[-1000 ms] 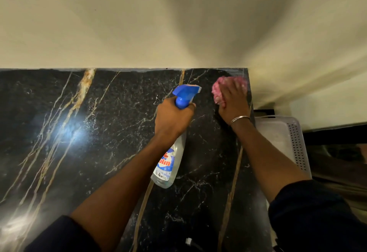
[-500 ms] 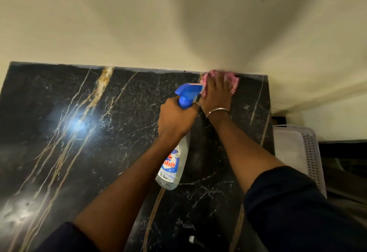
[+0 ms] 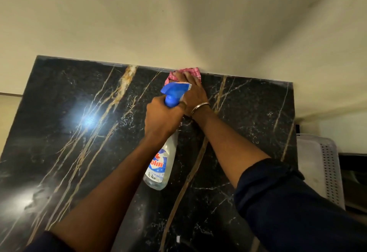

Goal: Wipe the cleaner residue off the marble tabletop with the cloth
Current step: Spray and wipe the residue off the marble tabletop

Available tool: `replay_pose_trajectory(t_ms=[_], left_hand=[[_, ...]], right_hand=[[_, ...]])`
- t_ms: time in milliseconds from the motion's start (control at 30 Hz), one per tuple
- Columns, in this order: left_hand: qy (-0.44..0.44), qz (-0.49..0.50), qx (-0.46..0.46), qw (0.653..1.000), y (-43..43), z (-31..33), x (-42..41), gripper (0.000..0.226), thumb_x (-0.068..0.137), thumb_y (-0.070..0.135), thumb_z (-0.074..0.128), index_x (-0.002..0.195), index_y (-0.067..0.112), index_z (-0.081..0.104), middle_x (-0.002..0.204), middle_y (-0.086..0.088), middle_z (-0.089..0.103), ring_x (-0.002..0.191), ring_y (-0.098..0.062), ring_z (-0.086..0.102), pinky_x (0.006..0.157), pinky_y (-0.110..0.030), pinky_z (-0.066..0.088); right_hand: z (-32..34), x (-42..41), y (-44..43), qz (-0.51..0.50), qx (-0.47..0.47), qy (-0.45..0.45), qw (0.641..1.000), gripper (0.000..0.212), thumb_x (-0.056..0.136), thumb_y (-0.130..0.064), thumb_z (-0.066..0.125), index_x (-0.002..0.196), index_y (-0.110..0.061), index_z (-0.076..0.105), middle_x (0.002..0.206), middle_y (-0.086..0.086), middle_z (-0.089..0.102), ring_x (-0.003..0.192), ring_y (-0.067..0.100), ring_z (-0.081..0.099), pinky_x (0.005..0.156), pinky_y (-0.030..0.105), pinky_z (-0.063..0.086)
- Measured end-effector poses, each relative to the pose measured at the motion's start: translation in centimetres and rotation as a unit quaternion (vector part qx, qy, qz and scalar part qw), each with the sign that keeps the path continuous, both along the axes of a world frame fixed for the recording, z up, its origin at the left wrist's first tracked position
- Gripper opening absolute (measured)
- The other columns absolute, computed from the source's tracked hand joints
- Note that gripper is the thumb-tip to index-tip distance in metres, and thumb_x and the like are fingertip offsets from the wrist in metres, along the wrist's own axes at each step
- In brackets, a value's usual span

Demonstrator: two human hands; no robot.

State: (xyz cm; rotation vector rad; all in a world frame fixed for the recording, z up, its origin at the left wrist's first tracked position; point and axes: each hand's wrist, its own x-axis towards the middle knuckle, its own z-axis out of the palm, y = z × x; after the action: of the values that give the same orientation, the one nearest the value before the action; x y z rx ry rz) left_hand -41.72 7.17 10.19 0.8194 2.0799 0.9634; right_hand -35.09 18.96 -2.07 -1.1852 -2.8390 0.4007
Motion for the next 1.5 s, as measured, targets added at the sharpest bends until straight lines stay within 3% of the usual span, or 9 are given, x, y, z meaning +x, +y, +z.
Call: replay_pose_trajectory(t_ms=[100,400,700,800,967,1033,1167,1333,1500], left_hand=[[-0.011,-0.015,0.006,1.000,0.7,-0.1,0.1,0.021,0.079,0.031,0.070,0.066,0.020,0.059,0.057,0.004,0.057,0.052,-0.010,0.053,0.056,-0.027,0.044],[-0.049,-0.102,0.034,0.993,2.5,-0.3,3.6,0.013,0.082,0.028,0.068,0.078,0.017,0.063,0.065,-0.002,0.062,0.059,-0.013,0.059,0.065,-0.034,0.054],[-0.038,-0.147,0.047,0.987,2.8,0.2,8.7,0.010,0.084,0.025,0.068,0.079,0.021,0.060,0.067,-0.002,0.062,0.062,-0.017,0.061,0.071,-0.038,0.058],[-0.024,-0.150,0.033,0.988,2.3,0.3,9.8,0.012,0.083,0.026,0.069,0.080,0.018,0.061,0.067,-0.001,0.063,0.062,-0.017,0.062,0.071,-0.036,0.058],[-0.013,-0.208,0.024,0.978,1.0,0.5,12.3,0.015,0.084,0.028,0.071,0.094,0.021,0.062,0.075,-0.002,0.067,0.069,-0.016,0.065,0.072,-0.036,0.057],[-0.005,-0.217,0.017,0.976,0.5,0.9,13.6,0.018,0.081,0.034,0.074,0.088,0.022,0.062,0.070,0.003,0.064,0.063,-0.012,0.061,0.066,-0.031,0.053],[0.006,-0.225,0.011,0.974,-0.2,1.8,15.9,0.029,0.076,0.044,0.077,0.075,0.021,0.060,0.063,0.001,0.060,0.055,-0.013,0.056,0.061,-0.030,0.051],[0.036,-0.218,0.011,0.975,-1.4,2.8,18.0,0.026,0.080,0.034,0.075,0.067,0.028,0.054,0.059,0.004,0.058,0.054,-0.013,0.057,0.061,-0.033,0.052],[0.020,-0.215,0.007,0.976,-2.8,2.8,19.1,0.014,0.081,0.031,0.073,0.088,0.023,0.064,0.063,0.006,0.061,0.056,-0.009,0.059,0.059,-0.030,0.053]], right_hand=[[0.2,3.8,0.9,-0.027,0.027,0.022,0.999,0.044,0.080,-0.026,0.054,0.120,-0.012,0.064,0.149,0.009,0.042,0.139,0.035,0.033,0.117,0.050,0.020],[0.1,18.8,3.2,-0.169,0.045,-0.057,0.983,0.071,0.082,-0.024,0.057,0.148,-0.018,0.031,0.155,0.010,0.030,0.144,0.033,0.021,0.120,0.050,0.013],[0.9,27.6,4.8,-0.381,-0.033,0.077,0.921,0.058,0.084,-0.008,0.058,0.140,-0.016,0.044,0.142,0.013,0.045,0.131,0.036,0.040,0.109,0.046,0.036],[3.8,28.1,3.6,-0.456,-0.092,0.277,0.841,0.037,0.097,-0.033,0.049,0.130,-0.016,0.056,0.122,0.011,0.062,0.109,0.029,0.058,0.091,0.032,0.047],[7.1,30.6,-1.8,-0.494,-0.353,0.617,0.500,0.028,0.098,-0.020,0.050,0.124,-0.010,0.057,0.120,0.012,0.063,0.115,0.033,0.058,0.095,0.047,0.051],[6.8,31.2,-4.2,-0.443,-0.422,0.674,0.414,0.040,0.090,-0.018,0.060,0.128,-0.009,0.054,0.128,0.017,0.060,0.118,0.036,0.058,0.094,0.052,0.051],[5.8,31.2,-7.4,-0.389,-0.485,0.704,0.344,0.101,0.049,-0.032,0.092,0.137,-0.006,0.049,0.132,0.019,0.058,0.118,0.037,0.058,0.085,0.048,0.055],[5.7,31.3,-9.4,-0.323,-0.513,0.741,0.289,0.074,0.045,-0.031,0.094,0.112,-0.008,0.072,0.123,0.017,0.064,0.110,0.035,0.064,0.081,0.047,0.057],[5.3,32.0,-9.8,-0.323,-0.518,0.743,0.274,0.077,0.047,-0.031,0.093,0.117,-0.009,0.069,0.132,0.019,0.058,0.117,0.037,0.059,0.087,0.051,0.054]])
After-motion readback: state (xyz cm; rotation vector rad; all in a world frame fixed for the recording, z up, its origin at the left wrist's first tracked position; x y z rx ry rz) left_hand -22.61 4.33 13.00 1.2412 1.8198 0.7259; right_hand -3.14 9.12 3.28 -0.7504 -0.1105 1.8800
